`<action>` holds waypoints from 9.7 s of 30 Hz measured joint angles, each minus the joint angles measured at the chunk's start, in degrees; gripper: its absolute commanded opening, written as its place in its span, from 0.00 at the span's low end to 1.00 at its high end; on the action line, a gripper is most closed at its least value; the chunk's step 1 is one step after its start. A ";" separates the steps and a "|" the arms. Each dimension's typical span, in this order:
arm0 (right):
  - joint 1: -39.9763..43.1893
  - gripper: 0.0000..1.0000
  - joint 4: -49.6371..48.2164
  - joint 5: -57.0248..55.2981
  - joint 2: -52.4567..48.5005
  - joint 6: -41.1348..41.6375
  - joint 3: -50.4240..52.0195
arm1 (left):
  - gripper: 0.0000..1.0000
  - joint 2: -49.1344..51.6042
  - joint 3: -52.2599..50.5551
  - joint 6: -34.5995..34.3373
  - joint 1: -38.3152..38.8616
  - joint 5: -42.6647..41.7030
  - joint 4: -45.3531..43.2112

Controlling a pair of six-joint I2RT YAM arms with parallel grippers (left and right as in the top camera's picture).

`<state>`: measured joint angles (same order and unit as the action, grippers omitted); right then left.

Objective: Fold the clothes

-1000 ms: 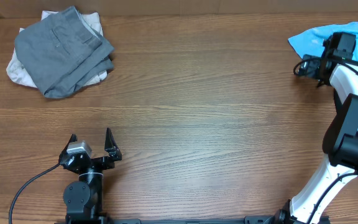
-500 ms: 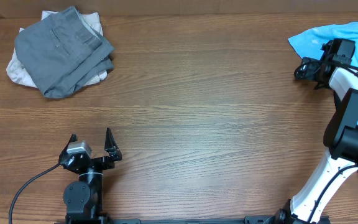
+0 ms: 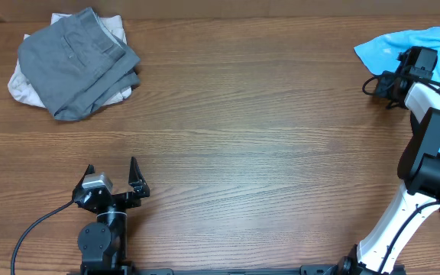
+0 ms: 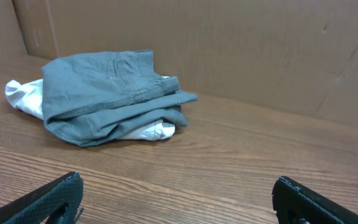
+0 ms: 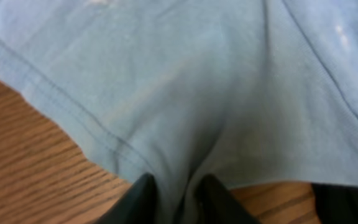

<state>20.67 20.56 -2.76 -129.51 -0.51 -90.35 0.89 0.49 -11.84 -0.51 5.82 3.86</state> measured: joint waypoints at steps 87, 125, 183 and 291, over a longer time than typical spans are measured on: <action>-44.28 1.00 55.06 -7.85 57.11 31.12 -3.06 | 1.00 0.00 0.00 0.00 0.00 0.00 0.00; -21.05 1.00 48.43 -6.58 58.42 59.95 38.71 | 1.00 0.00 0.00 0.00 0.00 0.00 0.00; -17.66 0.04 36.44 -2.12 52.65 52.70 47.87 | 1.00 0.00 0.00 0.00 0.00 0.02 0.00; -17.66 1.00 46.49 -1.09 63.06 45.57 44.26 | 1.00 0.00 0.00 -0.26 0.00 -0.44 0.02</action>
<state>3.01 67.05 -3.86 -66.46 45.06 -46.09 0.89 0.49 -12.10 -0.51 5.39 3.88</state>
